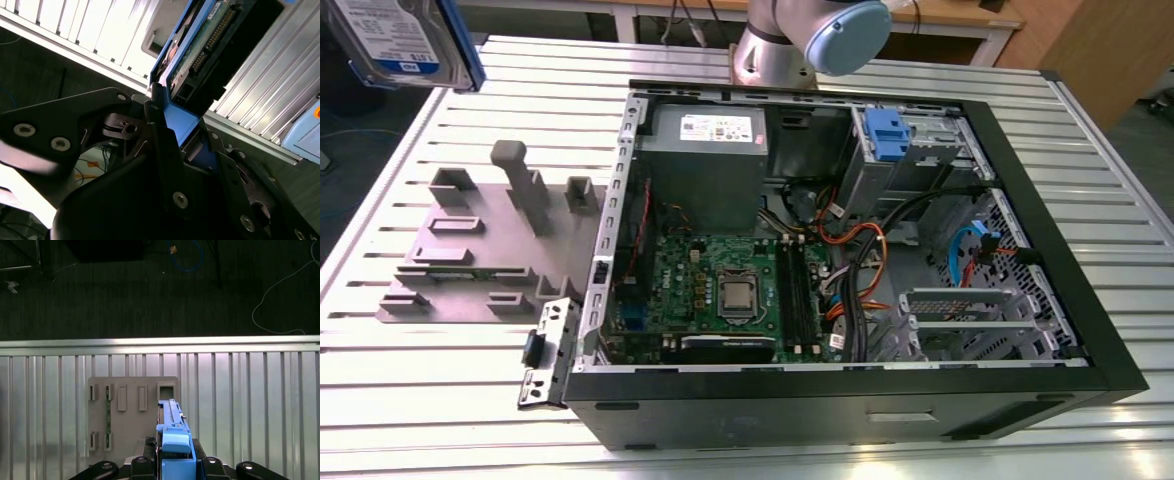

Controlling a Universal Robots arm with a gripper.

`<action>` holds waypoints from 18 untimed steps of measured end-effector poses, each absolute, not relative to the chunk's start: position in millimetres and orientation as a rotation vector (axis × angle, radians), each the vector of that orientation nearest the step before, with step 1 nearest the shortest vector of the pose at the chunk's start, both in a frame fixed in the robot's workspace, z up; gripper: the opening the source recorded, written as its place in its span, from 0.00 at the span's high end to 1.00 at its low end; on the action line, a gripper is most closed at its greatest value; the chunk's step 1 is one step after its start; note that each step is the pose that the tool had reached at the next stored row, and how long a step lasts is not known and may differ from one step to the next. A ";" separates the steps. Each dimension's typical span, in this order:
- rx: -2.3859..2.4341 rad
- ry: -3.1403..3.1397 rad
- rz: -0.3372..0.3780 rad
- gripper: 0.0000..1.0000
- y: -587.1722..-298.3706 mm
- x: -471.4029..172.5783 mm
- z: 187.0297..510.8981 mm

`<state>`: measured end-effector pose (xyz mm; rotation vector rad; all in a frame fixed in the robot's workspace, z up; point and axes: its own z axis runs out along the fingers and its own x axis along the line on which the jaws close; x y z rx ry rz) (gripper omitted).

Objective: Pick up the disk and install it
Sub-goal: 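Pick up the disk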

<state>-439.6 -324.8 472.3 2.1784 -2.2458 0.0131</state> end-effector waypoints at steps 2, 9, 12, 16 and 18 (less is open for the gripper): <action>2.178 -2.246 0.013 0.64 -324.8 -439.6 474.7; 2.178 -2.246 0.013 0.64 -324.8 -439.6 483.3; 2.178 -2.246 0.013 0.64 -324.8 -439.6 486.9; 2.178 -2.246 0.013 0.64 -324.8 -439.6 491.7; 2.178 -2.246 0.013 0.64 -324.8 -439.5 494.1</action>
